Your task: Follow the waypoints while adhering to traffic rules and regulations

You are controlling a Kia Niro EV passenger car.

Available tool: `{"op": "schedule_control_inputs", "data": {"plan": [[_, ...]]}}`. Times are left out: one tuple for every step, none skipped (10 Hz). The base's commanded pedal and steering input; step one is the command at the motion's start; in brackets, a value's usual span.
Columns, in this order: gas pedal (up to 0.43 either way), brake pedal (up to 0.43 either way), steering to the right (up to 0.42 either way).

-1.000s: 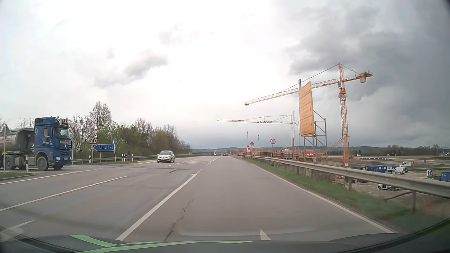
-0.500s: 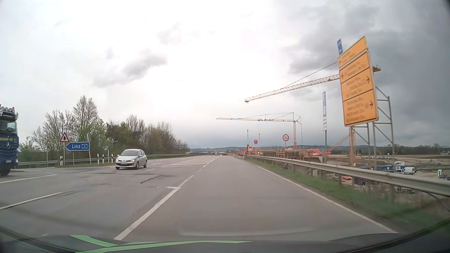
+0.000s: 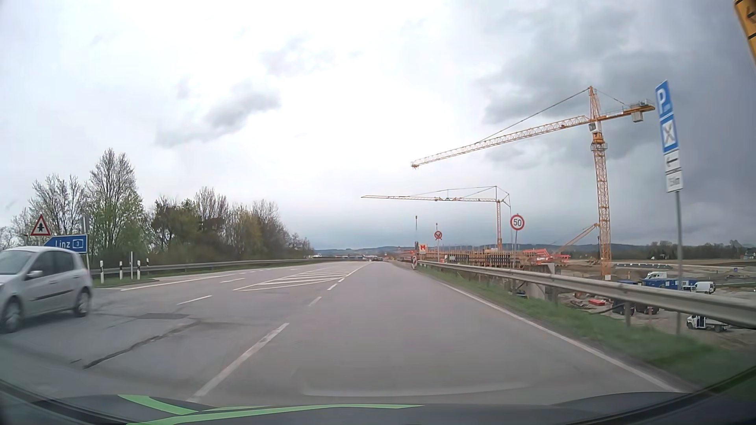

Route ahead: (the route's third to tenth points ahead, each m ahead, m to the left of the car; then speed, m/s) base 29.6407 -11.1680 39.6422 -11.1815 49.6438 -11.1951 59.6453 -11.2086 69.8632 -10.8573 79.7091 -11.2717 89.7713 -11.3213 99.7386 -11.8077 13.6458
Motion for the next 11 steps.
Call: {"op": "schedule_control_inputs", "data": {"plan": [[0.11,0.0,0.0],[0.11,0.0,0.001],[0.11,0.0,0.0],[0.11,0.0,0.0],[0.11,0.0,0.0],[0.11,0.0,0.0],[0.11,0.0,-0.001],[0.11,0.0,-0.001],[0.11,0.0,-0.001],[0.11,0.0,-0.001],[0.11,0.0,-0.002]]}}
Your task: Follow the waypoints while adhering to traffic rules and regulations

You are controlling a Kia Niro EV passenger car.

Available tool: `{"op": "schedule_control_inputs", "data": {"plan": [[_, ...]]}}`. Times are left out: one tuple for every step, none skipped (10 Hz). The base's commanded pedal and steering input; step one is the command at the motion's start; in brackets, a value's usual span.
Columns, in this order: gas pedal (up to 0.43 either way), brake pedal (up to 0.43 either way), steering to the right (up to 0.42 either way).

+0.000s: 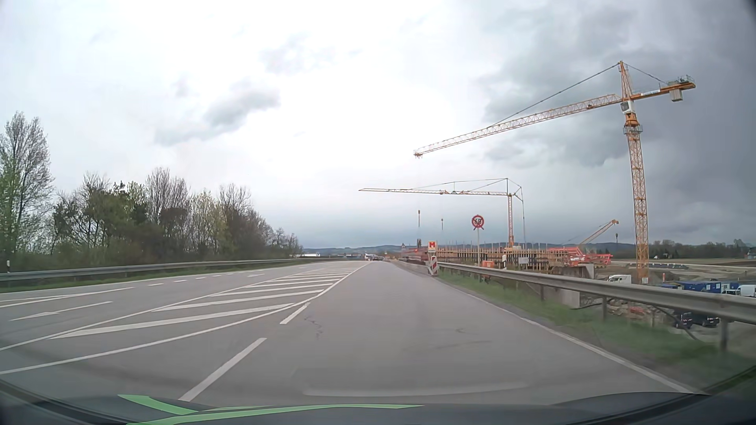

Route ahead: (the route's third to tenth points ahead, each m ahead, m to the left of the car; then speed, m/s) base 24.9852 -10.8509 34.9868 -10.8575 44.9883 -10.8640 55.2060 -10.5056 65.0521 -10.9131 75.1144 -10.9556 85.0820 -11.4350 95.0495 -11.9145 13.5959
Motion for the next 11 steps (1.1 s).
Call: {"op": "schedule_control_inputs", "data": {"plan": [[0.11,0.0,-0.002],[0.11,0.0,-0.003],[0.11,0.0,-0.003],[0.11,0.0,-0.003],[0.11,0.0,-0.003],[0.11,0.0,-0.003],[0.11,0.0,-0.002],[0.11,0.0,0.0],[0.11,0.0,0.0],[0.11,0.0,0.0],[0.11,0.0,0.001]]}}
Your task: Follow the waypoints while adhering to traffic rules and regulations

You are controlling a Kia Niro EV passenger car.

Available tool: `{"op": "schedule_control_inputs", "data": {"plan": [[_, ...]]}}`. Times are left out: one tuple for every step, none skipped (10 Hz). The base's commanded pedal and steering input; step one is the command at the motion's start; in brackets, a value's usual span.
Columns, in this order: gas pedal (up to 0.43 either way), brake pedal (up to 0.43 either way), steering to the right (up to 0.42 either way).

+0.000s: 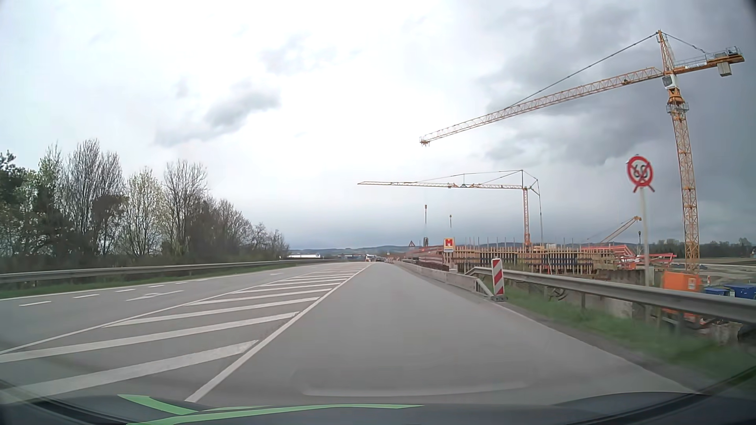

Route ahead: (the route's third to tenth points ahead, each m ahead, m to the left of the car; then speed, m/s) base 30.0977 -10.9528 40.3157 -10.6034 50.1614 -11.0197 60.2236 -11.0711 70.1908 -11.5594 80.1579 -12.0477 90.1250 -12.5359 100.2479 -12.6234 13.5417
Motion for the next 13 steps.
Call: {"op": "schedule_control_inputs", "data": {"plan": [[0.11,0.0,0.0],[0.11,0.0,0.001],[0.11,0.0,0.001],[0.11,0.0,0.001],[0.11,0.0,0.0],[0.11,0.0,0.0],[0.11,0.0,0.001],[0.11,0.0,0.001],[0.11,0.0,0.0],[0.11,0.0,0.0],[0.11,0.0,0.0],[0.11,0.0,0.0],[0.11,0.0,0.0]]}}
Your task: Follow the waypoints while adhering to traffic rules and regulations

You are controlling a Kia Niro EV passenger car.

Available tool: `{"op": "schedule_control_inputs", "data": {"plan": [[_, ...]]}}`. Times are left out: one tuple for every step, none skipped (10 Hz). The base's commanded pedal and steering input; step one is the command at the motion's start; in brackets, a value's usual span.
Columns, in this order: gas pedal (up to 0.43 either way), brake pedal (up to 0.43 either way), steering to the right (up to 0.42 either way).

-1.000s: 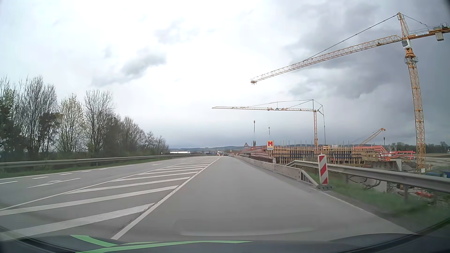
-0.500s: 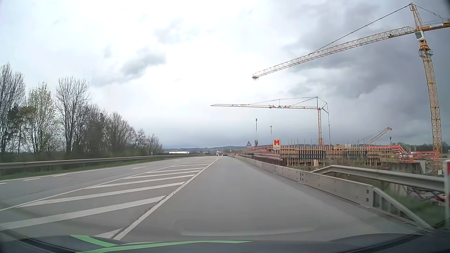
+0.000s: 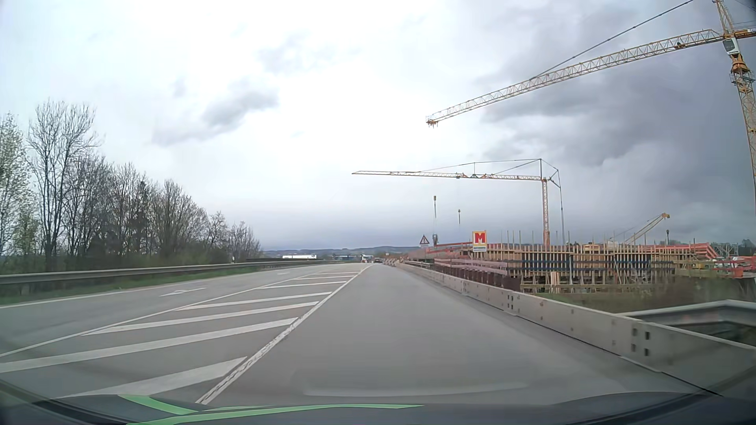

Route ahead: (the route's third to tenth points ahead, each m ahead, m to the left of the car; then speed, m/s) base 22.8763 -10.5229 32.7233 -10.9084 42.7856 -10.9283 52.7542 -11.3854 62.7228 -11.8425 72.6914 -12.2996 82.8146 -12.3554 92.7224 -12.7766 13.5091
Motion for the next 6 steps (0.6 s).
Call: {"op": "schedule_control_inputs", "data": {"plan": [[0.11,0.0,0.0],[0.11,0.0,0.0],[0.11,0.0,-0.001],[0.11,0.0,-0.001],[0.11,0.0,-0.002],[0.11,0.0,-0.002]]}}
